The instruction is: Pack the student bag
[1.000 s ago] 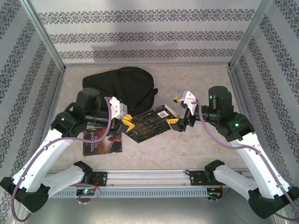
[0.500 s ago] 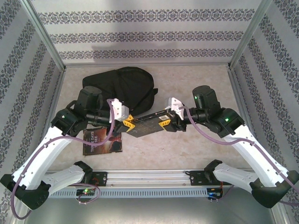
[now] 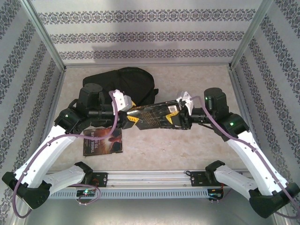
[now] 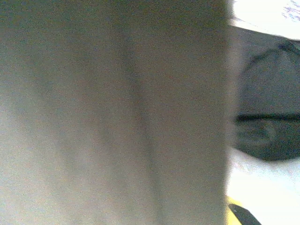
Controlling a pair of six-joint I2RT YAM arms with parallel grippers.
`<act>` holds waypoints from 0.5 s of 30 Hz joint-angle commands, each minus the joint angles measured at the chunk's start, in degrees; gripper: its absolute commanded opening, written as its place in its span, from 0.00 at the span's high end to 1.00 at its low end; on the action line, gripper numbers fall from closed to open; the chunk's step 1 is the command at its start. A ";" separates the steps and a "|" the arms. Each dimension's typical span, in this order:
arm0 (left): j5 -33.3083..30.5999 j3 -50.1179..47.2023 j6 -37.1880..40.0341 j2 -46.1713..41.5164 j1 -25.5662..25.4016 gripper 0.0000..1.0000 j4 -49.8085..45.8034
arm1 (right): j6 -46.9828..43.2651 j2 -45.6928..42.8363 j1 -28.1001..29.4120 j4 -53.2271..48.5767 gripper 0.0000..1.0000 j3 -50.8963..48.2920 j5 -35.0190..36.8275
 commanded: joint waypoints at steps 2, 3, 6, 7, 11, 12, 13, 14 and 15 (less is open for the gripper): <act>-15.72 2.63 -20.47 4.40 0.25 0.31 5.66 | 16.89 0.16 -2.40 -5.36 1.00 3.83 27.60; -19.30 3.40 -23.32 5.70 0.20 0.35 5.99 | 16.72 0.69 -2.65 -8.94 1.00 5.51 32.84; -29.74 6.29 -30.43 10.26 0.25 0.48 5.83 | 19.04 0.32 -4.16 -12.40 1.00 6.95 43.13; -34.69 8.68 -33.58 12.88 0.24 0.49 4.01 | 21.73 0.41 -4.98 -13.35 1.00 7.24 46.38; -42.56 20.38 -38.51 24.42 0.17 0.33 -3.39 | 29.05 2.18 -6.06 -16.94 1.00 8.62 48.41; -44.30 24.18 -39.66 27.71 0.12 0.31 -6.07 | 30.92 2.80 -6.06 -18.30 1.00 9.25 47.72; -46.04 28.22 -40.62 31.37 0.08 0.30 -8.99 | 32.45 3.54 -6.07 -19.67 1.00 9.78 47.10; -47.06 31.68 -40.98 34.89 0.15 0.29 -11.24 | 33.18 4.07 -6.06 -20.42 1.00 10.05 46.38; -47.44 35.17 -41.00 38.39 0.13 0.28 -13.09 | 33.79 4.66 -6.14 -21.17 1.00 10.13 44.91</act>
